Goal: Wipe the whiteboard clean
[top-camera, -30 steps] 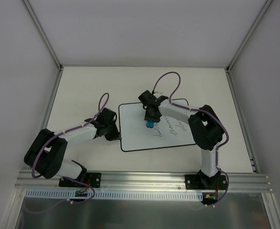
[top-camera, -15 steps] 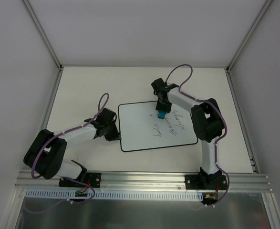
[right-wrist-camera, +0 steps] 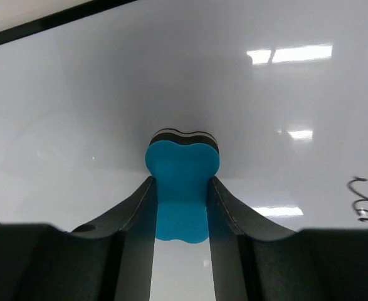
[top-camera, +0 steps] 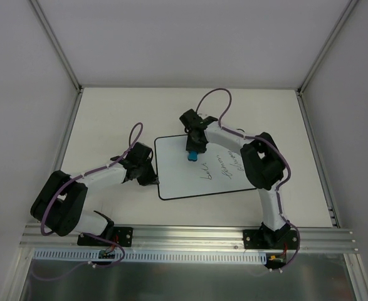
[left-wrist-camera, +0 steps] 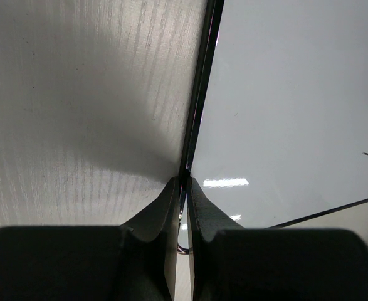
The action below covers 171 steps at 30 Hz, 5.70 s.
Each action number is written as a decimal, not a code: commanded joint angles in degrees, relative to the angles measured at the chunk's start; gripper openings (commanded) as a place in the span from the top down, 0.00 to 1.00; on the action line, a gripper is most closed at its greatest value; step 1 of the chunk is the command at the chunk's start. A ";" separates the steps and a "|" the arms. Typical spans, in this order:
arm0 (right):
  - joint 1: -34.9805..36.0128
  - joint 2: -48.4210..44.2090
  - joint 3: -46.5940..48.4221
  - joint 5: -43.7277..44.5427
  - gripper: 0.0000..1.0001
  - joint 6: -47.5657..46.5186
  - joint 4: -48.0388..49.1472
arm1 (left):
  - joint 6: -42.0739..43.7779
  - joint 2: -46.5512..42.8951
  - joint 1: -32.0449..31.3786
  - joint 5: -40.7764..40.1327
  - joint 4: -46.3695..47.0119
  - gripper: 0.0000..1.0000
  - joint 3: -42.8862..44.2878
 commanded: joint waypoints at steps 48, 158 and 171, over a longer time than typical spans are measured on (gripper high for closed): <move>-0.49 -23.57 -38.75 0.26 1.00 2.47 8.65 | 2.19 -0.09 2.73 -3.48 -6.01 1.00 -2.35; -15.69 -2.29 -5.08 -3.45 1.00 2.02 -5.58 | 2.28 -2.91 8.53 -2.96 -7.50 1.00 -5.08; -24.02 -17.66 -24.76 0.48 1.00 4.30 -0.56 | 2.10 -3.52 8.97 -3.40 -7.50 1.00 -4.63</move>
